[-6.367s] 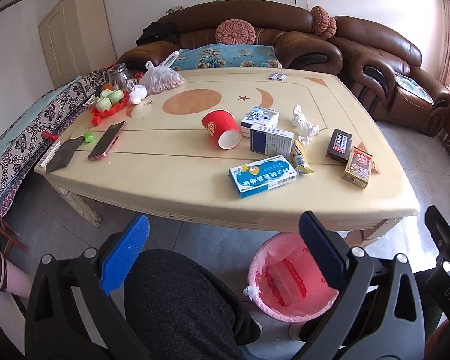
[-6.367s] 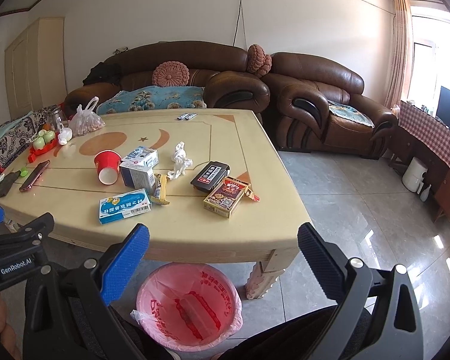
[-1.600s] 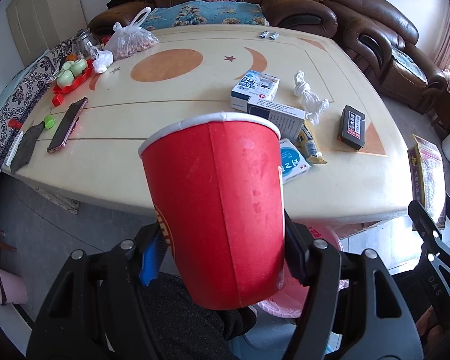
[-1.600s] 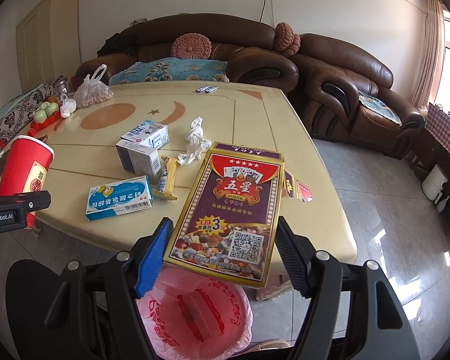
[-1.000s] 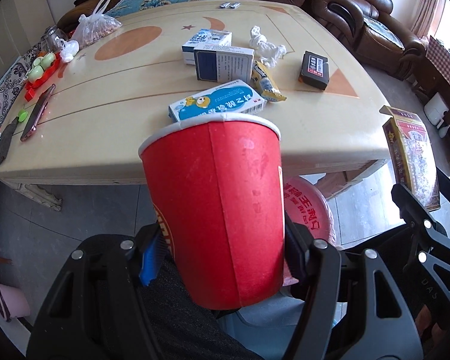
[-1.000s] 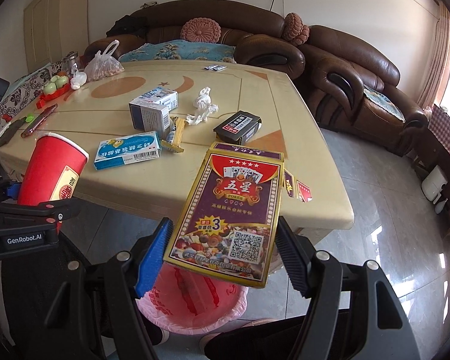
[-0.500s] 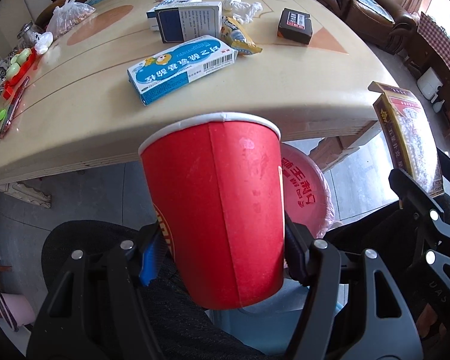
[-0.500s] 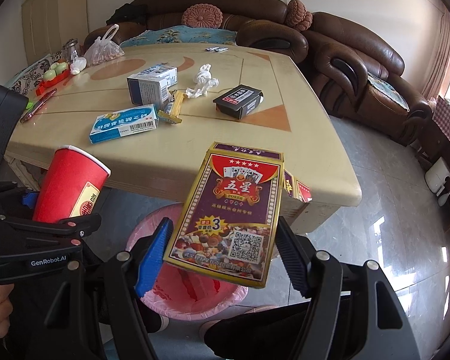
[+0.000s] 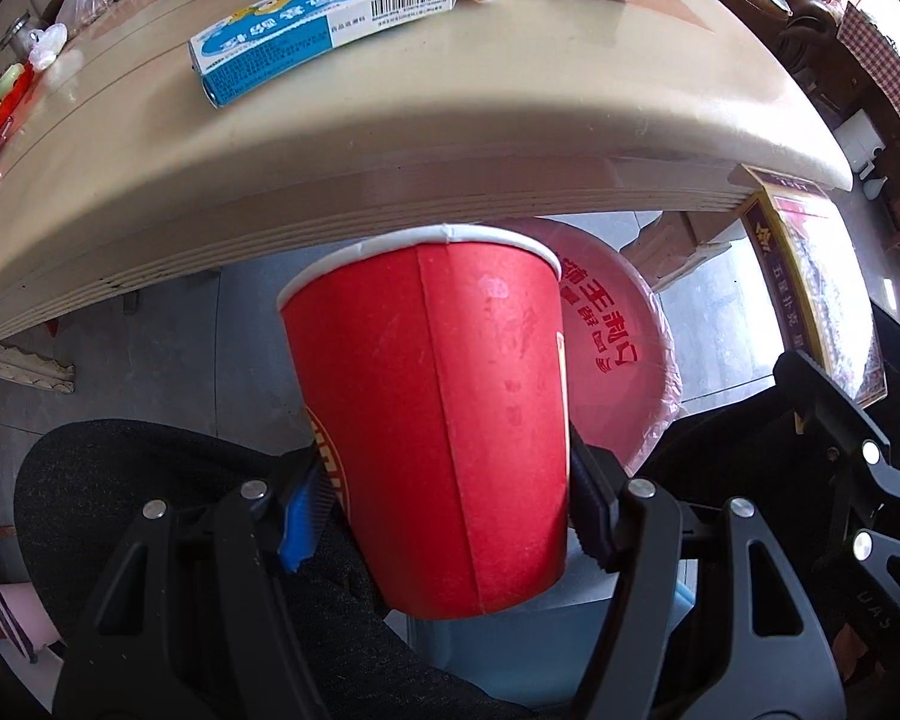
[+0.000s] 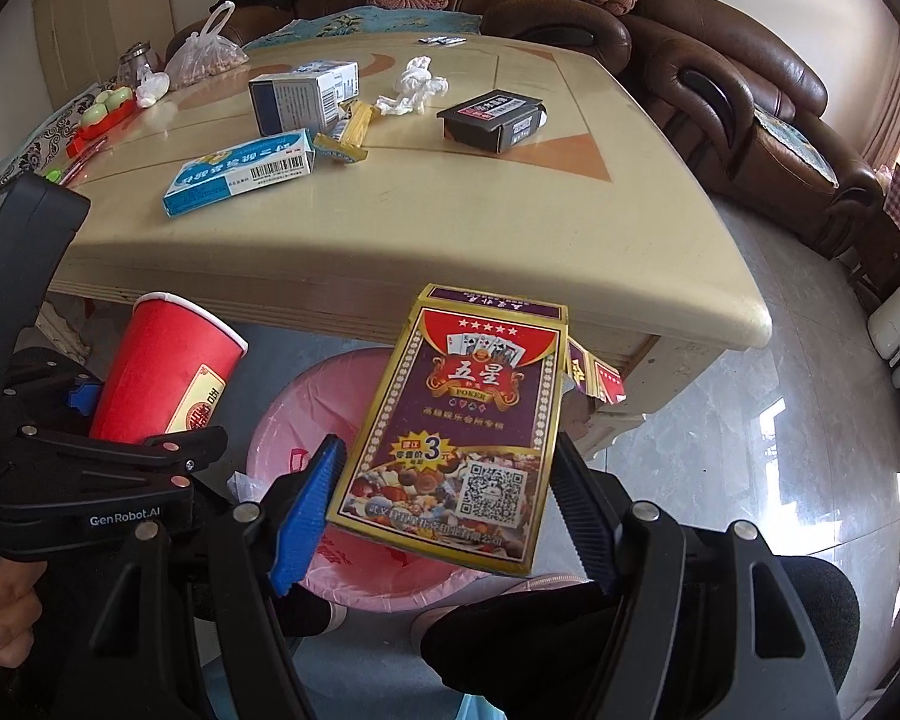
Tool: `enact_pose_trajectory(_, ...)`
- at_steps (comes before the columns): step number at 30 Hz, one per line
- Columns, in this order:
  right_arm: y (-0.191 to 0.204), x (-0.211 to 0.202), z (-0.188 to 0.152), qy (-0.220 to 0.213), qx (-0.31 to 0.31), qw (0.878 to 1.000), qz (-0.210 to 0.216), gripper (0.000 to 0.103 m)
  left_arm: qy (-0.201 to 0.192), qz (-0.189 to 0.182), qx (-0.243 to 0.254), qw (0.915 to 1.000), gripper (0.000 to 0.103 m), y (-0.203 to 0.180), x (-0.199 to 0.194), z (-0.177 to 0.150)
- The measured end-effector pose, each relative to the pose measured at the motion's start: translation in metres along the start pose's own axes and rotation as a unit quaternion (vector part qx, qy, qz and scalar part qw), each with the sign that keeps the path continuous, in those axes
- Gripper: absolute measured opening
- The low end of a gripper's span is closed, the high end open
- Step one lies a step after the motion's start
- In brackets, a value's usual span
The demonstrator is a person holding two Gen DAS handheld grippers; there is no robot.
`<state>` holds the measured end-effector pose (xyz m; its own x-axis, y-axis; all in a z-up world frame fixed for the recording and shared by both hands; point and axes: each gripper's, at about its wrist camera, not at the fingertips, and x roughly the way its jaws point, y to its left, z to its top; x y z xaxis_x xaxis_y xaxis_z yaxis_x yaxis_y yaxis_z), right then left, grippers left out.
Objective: Collect trash
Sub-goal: 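Carry the red cup and card box with both tools over the pink bin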
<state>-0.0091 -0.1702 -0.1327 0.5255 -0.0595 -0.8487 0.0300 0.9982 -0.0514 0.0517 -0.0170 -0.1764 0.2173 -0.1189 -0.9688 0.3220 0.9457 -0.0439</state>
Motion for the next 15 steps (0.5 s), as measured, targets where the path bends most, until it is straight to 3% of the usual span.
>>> enact_pose_trajectory(15, 0.003, 0.053, -0.007, 0.051, -0.007, 0.999, 0.012, 0.067, 0.053, -0.006, 0.01, 0.9985, 0.066, -0.008, 0.054, 0.001)
